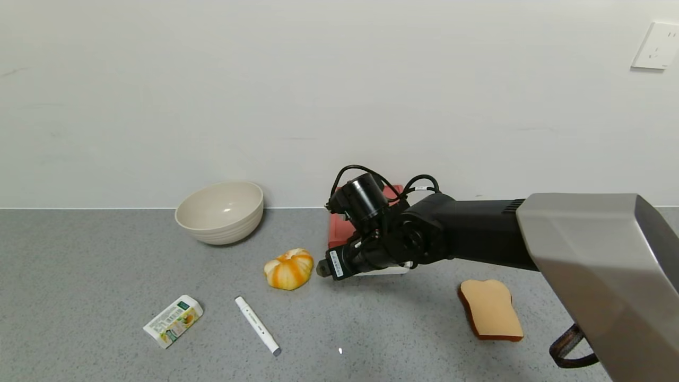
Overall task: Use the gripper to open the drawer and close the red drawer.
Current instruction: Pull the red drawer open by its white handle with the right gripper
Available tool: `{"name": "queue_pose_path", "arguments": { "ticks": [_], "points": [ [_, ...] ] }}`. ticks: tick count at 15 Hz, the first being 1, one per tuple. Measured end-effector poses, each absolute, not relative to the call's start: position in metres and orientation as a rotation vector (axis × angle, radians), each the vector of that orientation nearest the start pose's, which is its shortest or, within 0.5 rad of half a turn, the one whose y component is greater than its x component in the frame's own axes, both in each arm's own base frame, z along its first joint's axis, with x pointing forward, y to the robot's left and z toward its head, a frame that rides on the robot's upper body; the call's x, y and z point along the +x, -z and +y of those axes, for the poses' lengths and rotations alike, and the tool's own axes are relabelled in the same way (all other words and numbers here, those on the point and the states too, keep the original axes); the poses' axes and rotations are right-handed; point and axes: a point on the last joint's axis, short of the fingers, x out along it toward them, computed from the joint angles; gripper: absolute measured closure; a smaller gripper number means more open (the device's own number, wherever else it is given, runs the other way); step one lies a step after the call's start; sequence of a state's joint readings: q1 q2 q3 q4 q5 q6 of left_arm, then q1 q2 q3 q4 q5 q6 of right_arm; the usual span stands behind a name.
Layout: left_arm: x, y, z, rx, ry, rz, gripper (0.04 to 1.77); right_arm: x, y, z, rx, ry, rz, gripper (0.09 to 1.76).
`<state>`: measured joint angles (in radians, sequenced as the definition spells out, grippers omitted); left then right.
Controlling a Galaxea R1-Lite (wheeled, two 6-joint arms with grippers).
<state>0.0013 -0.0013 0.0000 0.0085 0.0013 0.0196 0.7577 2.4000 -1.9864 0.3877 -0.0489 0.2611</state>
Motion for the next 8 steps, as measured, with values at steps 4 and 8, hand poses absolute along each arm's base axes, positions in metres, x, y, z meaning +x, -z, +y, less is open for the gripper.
{"name": "queue_pose_path", "arguments": {
  "ticks": [4,8],
  "points": [
    [-0.023,-0.075,0.0,0.02,-0.002,0.007,0.09,0.357,-0.116,0.333,-0.08,-0.558,0.83,0.14],
    [-0.023,-0.075,0.0,0.02,-0.002,0.007,0.09,0.361,-0.11,0.334,-0.074,-0.556,0.821,0.14]
  ]
}}
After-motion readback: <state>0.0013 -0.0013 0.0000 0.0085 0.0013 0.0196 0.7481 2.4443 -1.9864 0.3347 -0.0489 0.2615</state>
